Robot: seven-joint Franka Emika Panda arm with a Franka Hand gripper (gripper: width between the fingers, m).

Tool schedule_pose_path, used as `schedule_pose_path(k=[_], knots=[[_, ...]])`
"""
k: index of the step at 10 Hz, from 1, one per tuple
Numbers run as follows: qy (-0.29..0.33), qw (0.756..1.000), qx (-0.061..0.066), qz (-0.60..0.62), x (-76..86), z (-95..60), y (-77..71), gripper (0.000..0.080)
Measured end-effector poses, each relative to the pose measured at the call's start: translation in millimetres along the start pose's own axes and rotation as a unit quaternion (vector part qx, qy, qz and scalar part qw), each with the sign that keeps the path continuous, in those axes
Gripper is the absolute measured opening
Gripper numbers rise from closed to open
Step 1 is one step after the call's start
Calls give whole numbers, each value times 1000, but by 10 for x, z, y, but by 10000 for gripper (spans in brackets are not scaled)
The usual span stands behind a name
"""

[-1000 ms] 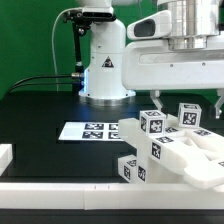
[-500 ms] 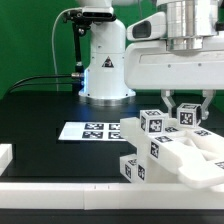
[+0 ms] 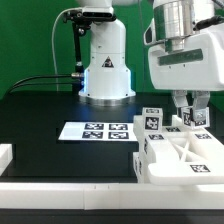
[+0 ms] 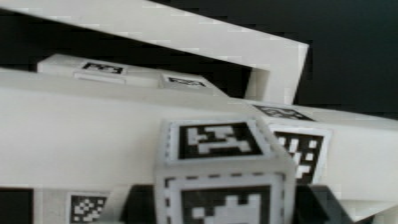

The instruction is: Assemble chair

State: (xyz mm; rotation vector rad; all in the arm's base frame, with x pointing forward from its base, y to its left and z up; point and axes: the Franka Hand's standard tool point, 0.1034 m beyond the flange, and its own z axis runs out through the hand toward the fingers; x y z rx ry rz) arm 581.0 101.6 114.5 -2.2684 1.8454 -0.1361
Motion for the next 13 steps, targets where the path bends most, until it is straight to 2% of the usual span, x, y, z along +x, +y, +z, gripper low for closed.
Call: schedule_pose_path(k=[1,3,4,5,6,7,9,10,11,12,13], knots=[[0,1000,1,29,-31,1,-4,282],[0,1000,0,-4,-32,0,-5,284],[-5,994,-13,-105,-48,-13,-13,376],[-11,978,-17,-206,-33,-27,-35,514],[-15,965,-20,-260,-43,-27,-32,606],[-13,958,-20,-285,-34,-27,-32,641],[-12,940,-20,-342,-20,-28,-31,647],[-11,922,-24,-387,-24,-26,-30,647],[-3,880,-53,-473,-85,-18,-32,649],[2,861,-60,-505,-87,-10,-69,649],[2,867,-60,-495,-77,-4,-64,649]])
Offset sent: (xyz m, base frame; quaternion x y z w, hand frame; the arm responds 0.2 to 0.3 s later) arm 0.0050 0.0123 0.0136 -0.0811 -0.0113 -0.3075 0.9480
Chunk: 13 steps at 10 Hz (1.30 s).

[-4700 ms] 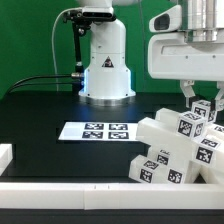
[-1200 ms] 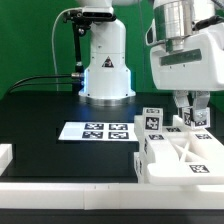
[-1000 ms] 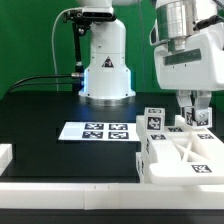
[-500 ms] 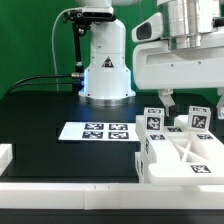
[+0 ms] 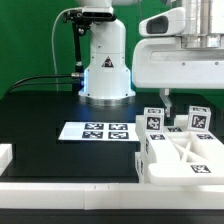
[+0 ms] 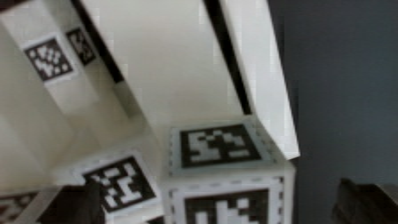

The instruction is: Assemble chair

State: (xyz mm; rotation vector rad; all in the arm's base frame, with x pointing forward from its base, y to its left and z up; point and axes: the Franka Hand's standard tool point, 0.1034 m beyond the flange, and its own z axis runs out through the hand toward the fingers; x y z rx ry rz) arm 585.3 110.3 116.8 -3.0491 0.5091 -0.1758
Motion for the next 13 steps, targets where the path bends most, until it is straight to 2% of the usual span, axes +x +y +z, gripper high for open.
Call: schedule_pose_path(k=[1,2,3,4,5,6,7,9,11,12,13], knots=[[0,1000,0,6,-1,2,1,513],[0,1000,0,13,-1,3,1,513],[0,999,0,46,-3,5,0,329],[0,997,0,78,-2,5,1,281],[1,987,4,160,3,4,9,281],[8,966,13,258,5,12,14,281],[8,937,14,349,-8,11,-6,281],[14,895,31,445,-8,14,-63,281],[11,886,34,462,-11,13,-68,282],[11,891,34,453,-11,13,-69,282],[12,907,32,420,-6,10,-67,290]])
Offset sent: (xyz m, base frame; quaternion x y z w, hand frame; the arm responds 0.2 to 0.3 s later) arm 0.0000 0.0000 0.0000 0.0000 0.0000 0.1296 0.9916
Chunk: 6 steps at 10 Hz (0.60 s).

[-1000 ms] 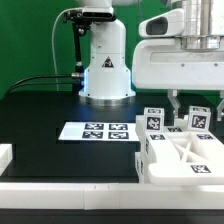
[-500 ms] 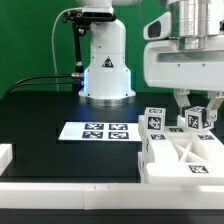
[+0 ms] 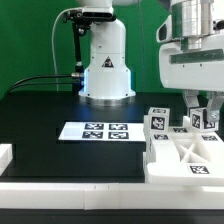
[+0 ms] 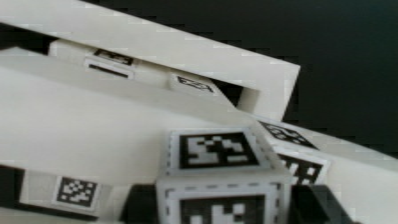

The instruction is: Assemble chair

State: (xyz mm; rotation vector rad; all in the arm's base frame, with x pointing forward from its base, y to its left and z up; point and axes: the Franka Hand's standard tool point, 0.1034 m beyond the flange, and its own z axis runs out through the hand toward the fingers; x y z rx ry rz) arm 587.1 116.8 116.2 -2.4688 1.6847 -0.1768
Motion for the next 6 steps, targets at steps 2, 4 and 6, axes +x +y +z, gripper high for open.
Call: schedule_pose_path(k=[2,4,6], knots=[[-9,980,-11,-199,71,-11,-61,465],[-18,959,-17,-282,59,8,-52,637],[-18,933,-17,-359,72,9,-47,647]])
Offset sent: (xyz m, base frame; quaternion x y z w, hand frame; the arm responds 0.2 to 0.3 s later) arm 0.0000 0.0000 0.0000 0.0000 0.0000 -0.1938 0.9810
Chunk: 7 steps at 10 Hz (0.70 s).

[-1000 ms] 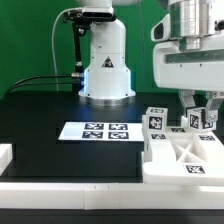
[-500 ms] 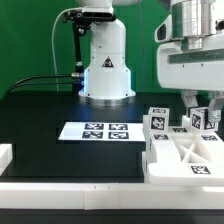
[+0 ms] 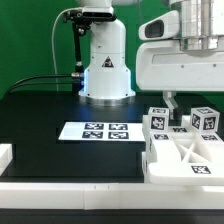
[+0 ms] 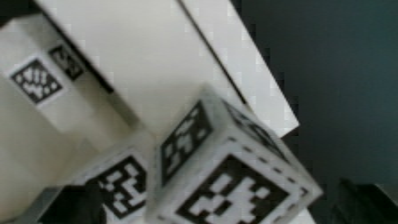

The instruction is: Assemble chair

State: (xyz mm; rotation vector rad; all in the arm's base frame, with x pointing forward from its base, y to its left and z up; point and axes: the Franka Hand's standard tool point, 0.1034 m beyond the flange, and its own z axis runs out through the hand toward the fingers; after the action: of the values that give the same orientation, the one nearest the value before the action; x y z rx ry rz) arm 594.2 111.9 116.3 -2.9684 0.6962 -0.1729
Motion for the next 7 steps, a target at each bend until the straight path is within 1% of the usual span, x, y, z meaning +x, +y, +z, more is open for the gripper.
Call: schedule_pose_path(k=[1,2,3,4,5,6,7], knots=[[-1,998,-5,-56,-13,2,-4,647],[-5,989,-13,-148,-71,9,-47,648],[-11,971,-15,-238,-127,28,-49,648],[-11,969,-15,-247,-131,34,-14,648],[-11,969,-15,-246,-129,37,-15,648],[-11,971,-15,-240,-130,38,-14,554],[-11,973,-15,-231,-127,40,-10,364]])
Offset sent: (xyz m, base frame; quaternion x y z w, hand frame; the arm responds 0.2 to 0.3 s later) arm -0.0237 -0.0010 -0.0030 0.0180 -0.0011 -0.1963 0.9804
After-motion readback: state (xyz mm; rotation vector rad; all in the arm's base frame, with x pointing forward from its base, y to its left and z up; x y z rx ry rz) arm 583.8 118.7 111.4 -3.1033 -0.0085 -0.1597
